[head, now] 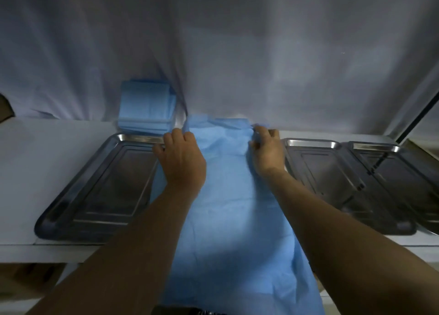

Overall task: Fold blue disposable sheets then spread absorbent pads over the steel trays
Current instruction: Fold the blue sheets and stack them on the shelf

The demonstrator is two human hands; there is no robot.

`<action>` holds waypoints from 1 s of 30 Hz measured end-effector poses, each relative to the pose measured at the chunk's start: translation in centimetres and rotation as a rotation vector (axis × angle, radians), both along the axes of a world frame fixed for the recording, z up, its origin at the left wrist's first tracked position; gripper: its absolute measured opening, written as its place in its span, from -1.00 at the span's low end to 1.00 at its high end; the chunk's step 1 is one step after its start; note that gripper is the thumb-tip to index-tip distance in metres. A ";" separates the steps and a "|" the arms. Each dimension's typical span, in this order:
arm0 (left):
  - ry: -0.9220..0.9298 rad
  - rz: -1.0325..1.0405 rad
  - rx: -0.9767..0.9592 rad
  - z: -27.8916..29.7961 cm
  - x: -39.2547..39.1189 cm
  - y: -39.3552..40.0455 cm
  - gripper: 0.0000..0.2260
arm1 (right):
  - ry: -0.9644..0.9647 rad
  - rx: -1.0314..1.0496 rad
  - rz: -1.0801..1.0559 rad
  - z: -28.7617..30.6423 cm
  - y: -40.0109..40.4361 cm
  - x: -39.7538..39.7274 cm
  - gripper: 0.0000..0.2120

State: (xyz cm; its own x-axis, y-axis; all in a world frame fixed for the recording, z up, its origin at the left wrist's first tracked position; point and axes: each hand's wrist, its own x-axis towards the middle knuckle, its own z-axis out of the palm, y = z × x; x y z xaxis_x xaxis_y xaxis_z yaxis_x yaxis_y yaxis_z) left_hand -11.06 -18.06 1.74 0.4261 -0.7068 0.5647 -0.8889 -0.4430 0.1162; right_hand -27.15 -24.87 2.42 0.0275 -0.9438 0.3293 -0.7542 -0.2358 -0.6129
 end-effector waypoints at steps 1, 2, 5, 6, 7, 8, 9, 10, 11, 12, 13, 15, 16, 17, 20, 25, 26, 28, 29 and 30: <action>-0.007 0.032 0.061 0.0 0.2 0.4 -0.80 | 0.107 0.135 0.049 -0.5 -0.1 0.4 -0.46; -0.010 0.053 0.138 -0.4 0.4 0.7 -0.77 | 0.197 0.271 0.063 -1.1 -0.1 0.6 -0.32; 0.013 -0.119 0.283 -2.0 0.3 0.7 -0.65 | 0.254 0.407 0.039 -2.5 0.1 0.0 -0.19; 0.004 -0.217 0.309 -2.3 0.1 0.6 -0.66 | 0.259 0.375 0.025 -2.8 0.2 -0.3 -0.21; -0.007 -0.305 0.336 -2.5 -0.1 0.4 -0.69 | 0.252 0.332 -0.018 -3.0 0.3 -0.6 -0.25; -0.003 -0.373 0.367 -2.7 -0.4 0.2 -0.70 | 0.230 0.296 -0.100 -3.0 0.3 -0.8 -0.32; 0.025 -0.403 0.399 -3.0 -0.6 0.0 -0.67 | 0.189 0.287 -0.207 -2.9 0.3 -1.0 -0.39; 0.062 -0.396 0.437 -3.3 -0.7 -0.1 -0.62 | 0.139 0.311 -0.299 -2.7 0.2 -1.1 -0.45; 0.090 -0.366 0.480 -3.7 -0.7 -0.2 -0.57 | 0.104 0.367 -0.354 -2.6 0.1 -1.2 -0.47; 0.098 -0.327 0.505 -3.9 -0.6 -0.2 -0.53 | 0.086 0.430 -0.368 -2.4 0.0 -1.3 -0.50; 0.093 -0.290 0.512 -4.0 -0.5 -0.1 -0.52 | 0.090 0.481 -0.355 -2.3 -0.2 -1.4 -0.55; 0.102 -0.242 0.461 -4.0 -0.2 0.1 -0.54 | 0.134 0.526 -0.323 -2.1 -0.3 -1.6 -0.66; 0.111 -0.228 0.429 -3.9 -0.1 0.1 -0.57 | 0.153 0.527 -0.324 -2.1 -0.3 -1.7 -0.69; 0.114 -0.217 0.404 -3.9 0.1 0.0 -0.61 | 0.162 0.520 -0.330 -2.1 -0.3 -1.6 -0.71; 0.129 -0.198 0.379 -3.7 0.0 -0.3 -0.74 | 0.173 0.411 -0.367 -2.4 0.1 -1.1 -0.73; 0.161 -0.152 0.289 -3.0 -0.4 -0.3 -0.82 | 0.083 0.023 -0.334 -2.4 0.2 -0.8 -0.81; 0.130 -0.134 0.204 -2.8 -0.4 -0.2 -0.84 | 0.068 -0.044 -0.303 -2.2 0.2 -0.7 -0.82; 0.039 -0.090 0.103 -2.2 0.0 -0.1 -0.85 | 0.089 -0.055 -0.239 -2.2 -0.1 -0.3 -0.81; 0.011 -0.072 0.094 -2.0 0.2 0.0 -0.84 | 0.130 0.021 -0.222 -2.4 -0.3 0.0 -0.80; 0.030 -0.072 0.147 -1.9 0.3 0.2 -0.81 | 0.186 0.128 -0.217 -2.7 -0.6 0.3 -0.77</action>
State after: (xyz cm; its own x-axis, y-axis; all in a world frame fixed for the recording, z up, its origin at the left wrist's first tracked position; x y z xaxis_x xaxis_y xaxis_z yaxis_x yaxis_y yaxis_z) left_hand -10.73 -17.85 -0.18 0.3866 -0.8103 0.4405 -0.9161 -0.3926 0.0816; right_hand -26.89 -25.43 -0.26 -0.1302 -0.9678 0.2152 -0.8804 0.0130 -0.4740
